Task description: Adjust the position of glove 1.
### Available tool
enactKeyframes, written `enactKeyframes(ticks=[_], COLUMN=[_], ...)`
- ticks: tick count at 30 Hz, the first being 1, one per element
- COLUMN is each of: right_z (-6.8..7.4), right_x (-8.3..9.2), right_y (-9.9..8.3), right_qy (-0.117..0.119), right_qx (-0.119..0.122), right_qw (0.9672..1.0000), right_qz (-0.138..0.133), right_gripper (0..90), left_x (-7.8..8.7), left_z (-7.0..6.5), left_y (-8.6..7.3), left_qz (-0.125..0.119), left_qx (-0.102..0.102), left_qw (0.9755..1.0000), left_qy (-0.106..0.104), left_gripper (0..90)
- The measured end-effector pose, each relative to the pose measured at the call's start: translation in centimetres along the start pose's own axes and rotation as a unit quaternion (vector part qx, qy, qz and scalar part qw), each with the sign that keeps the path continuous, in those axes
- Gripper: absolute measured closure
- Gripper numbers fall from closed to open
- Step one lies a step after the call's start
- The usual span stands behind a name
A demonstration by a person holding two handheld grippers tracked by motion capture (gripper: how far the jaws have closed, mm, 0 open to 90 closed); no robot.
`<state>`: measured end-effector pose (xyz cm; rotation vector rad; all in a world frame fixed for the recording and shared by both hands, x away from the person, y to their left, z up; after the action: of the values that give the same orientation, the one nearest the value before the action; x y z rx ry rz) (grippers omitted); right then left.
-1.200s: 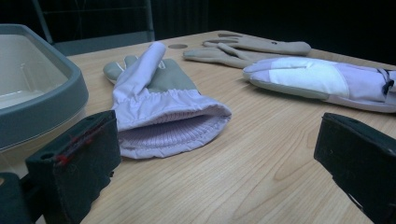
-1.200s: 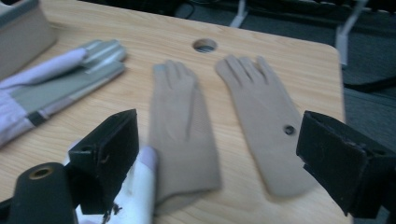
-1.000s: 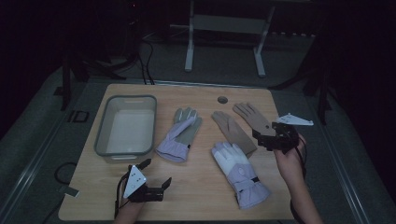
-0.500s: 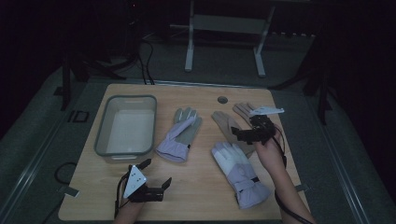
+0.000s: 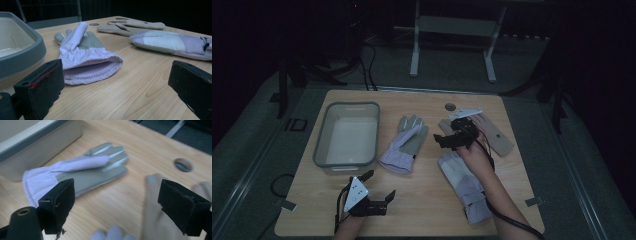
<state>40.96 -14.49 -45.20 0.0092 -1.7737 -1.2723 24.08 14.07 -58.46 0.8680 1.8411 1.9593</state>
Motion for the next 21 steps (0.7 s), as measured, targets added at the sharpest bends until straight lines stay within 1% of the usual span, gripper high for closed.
enactKeyframes(ticks=[1,2,3,4,5,6,7,8,9,11,12,13,14,16,17,18,19,20,21], right_z=[0.0,0.4,0.9,1.2,1.4,1.4,1.7,1.9,2.3,2.8,3.1,3.6,3.6,4.1,4.4,4.8,5.3,5.3,5.6], right_x=[0.0,-0.5,-1.2,-1.7,-2.1,-2.1,-2.6,-2.9,-3.5,-4.4,-4.8,-5.8,-5.8,-6.6,-7.1,-7.7,-8.6,-8.6,-9.1], right_y=[0.0,0.2,0.5,0.7,0.9,0.9,1.1,1.2,1.4,1.7,1.8,2.1,2.1,2.5,2.7,2.9,3.3,3.3,3.4], right_qy=[0.0,0.004,0.013,0.019,0.023,0.023,0.033,0.038,0.038,0.041,0.041,0.045,0.045,0.042,0.044,0.044,0.046,0.046,0.044], right_qx=[0.0,-0.001,-0.001,-0.004,-0.009,-0.009,-0.01,-0.012,-0.013,-0.006,-0.007,-0.011,-0.011,-0.006,-0.005,-0.002,-0.003,-0.003,-0.007], right_qw=[1.0,1.0,0.9999,0.9997,0.9996,0.9996,0.9993,0.9991,0.9991,0.9989,0.9988,0.9983,0.9983,0.9983,0.9981,0.998,0.9976,0.9976,0.9975], right_qz=[0.0,0.005,0.011,0.013,0.013,0.013,0.013,0.013,0.016,0.023,0.024,0.034,0.034,0.039,0.043,0.046,0.052,0.052,0.055], right_gripper=[14.1,14.1,14.0,14.0,14.0,14.0,13.9,14.0,14.0,14.0,14.2,14.6,14.6,14.6,14.6,14.6,14.6,14.6,14.7], left_x=[0.0,0.0,0.0,0.0,0.0,0.0,0.0,0.0,0.0,0.0,0.0,0.0,0.0,0.0,-0.1,-0.1,0.0,0.0,-0.1], left_z=[0.0,0.0,0.0,0.0,0.0,0.0,0.0,0.0,0.0,0.0,0.0,0.0,0.0,0.0,0.0,0.0,0.0,0.0,0.0], left_y=[0.0,0.0,0.0,0.0,0.0,0.0,0.0,0.0,0.0,0.0,0.0,0.0,0.0,0.0,0.0,0.0,0.0,0.0,0.0], left_qz=[0.0,0.0,0.0,0.0,0.0,0.0,0.0,0.0,0.001,0.0,0.001,0.001,0.001,0.001,0.0,0.0,0.001,0.001,0.002], left_qx=[0.0,0.0,0.0,0.0,-0.001,-0.001,-0.001,-0.001,-0.001,-0.002,-0.002,-0.002,-0.002,-0.001,0.0,0.001,0.0,0.0,0.0], left_qw=[1.0,1.0,1.0,1.0,1.0,1.0,1.0,1.0,1.0,1.0,1.0,1.0,1.0,1.0,1.0,1.0,1.0,1.0,1.0], left_qy=[0.0,0.0,-0.001,-0.001,-0.001,-0.001,-0.001,-0.001,-0.002,-0.002,-0.002,-0.003,-0.003,-0.003,-0.004,-0.004,-0.005,-0.005,-0.005], left_gripper=[0.6,0.6,0.6,0.6,0.6,0.6,0.6,0.6,0.6,0.6,0.6,0.6,0.6,0.6,0.6,0.6,0.6,0.6,0.6])
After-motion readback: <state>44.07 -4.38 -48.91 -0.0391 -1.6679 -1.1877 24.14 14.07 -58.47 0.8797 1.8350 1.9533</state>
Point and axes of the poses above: each handheld gripper's, and its own axes: x roughly backward along the jaws, y roughly out of its top, z roughly to its left, the point moved 2 cm from there along -x, roughly forward along the jaws
